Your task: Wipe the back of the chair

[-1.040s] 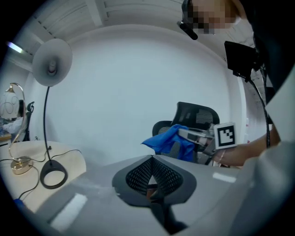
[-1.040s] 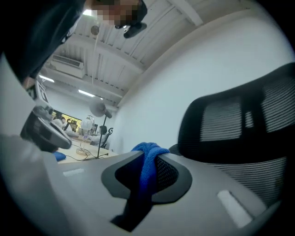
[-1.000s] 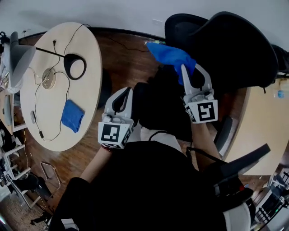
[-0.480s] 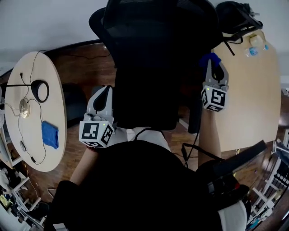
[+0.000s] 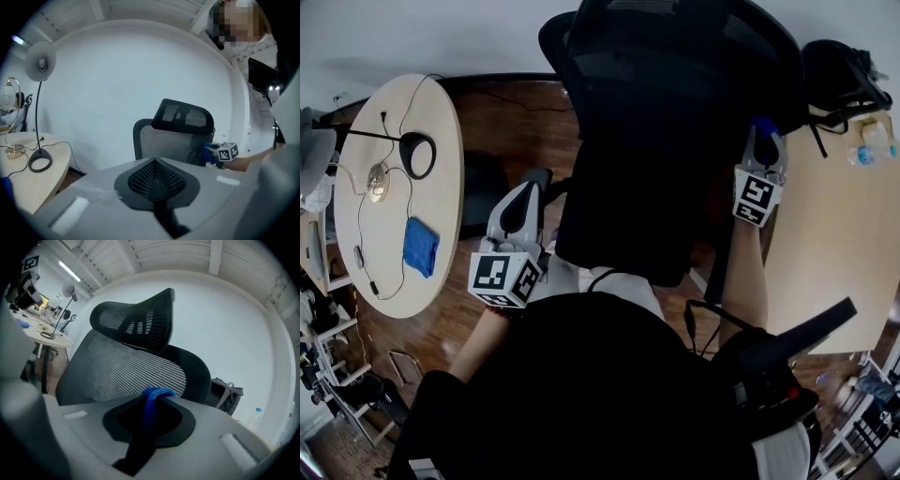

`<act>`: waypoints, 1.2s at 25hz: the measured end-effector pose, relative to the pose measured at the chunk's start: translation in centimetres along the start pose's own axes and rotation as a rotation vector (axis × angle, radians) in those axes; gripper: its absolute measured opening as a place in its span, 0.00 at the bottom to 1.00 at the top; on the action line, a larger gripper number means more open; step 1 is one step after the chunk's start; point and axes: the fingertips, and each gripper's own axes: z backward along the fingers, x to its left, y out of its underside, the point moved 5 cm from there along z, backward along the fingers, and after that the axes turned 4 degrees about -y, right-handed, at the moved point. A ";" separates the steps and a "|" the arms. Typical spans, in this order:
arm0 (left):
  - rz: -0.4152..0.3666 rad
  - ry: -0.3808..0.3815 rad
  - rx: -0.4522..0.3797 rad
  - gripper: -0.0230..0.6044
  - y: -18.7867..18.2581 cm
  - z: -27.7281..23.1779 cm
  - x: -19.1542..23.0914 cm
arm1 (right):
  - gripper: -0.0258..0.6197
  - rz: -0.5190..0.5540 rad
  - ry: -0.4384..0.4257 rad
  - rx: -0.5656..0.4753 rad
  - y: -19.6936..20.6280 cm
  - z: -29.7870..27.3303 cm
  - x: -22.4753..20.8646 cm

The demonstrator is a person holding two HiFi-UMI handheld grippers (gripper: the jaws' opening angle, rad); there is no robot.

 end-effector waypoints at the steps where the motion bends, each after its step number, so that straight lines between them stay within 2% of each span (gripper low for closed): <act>1: 0.016 -0.011 0.005 0.05 0.2 0.0 0.4 | 0.11 0.007 -0.007 -0.007 -0.3 -0.4 0.7; 6: 0.025 -0.017 0.038 0.05 1.3 -0.1 0.8 | 0.11 0.012 -0.071 -0.058 -2.3 -2.9 4.9; 11: 0.015 -0.033 0.035 0.05 1.0 0.1 2.1 | 0.11 0.039 -0.235 -0.098 -5.1 -5.7 11.8; 14: 0.024 -0.046 0.033 0.05 0.7 0.3 3.7 | 0.11 0.059 -0.304 -0.116 -7.0 -7.6 15.6; 19: 0.041 -0.101 0.021 0.05 0.0 1.7 7.0 | 0.11 0.062 -0.402 -0.146 -10.5 -10.2 21.2; 26: 0.055 -0.175 0.019 0.05 0.5 3.3 14.0 | 0.11 0.055 -0.526 -0.203 -15.3 -13.9 31.4; 30: 0.039 -0.214 0.022 0.05 0.5 4.8 16.5 | 0.11 0.052 -0.579 -0.218 -17.1 -15.0 35.7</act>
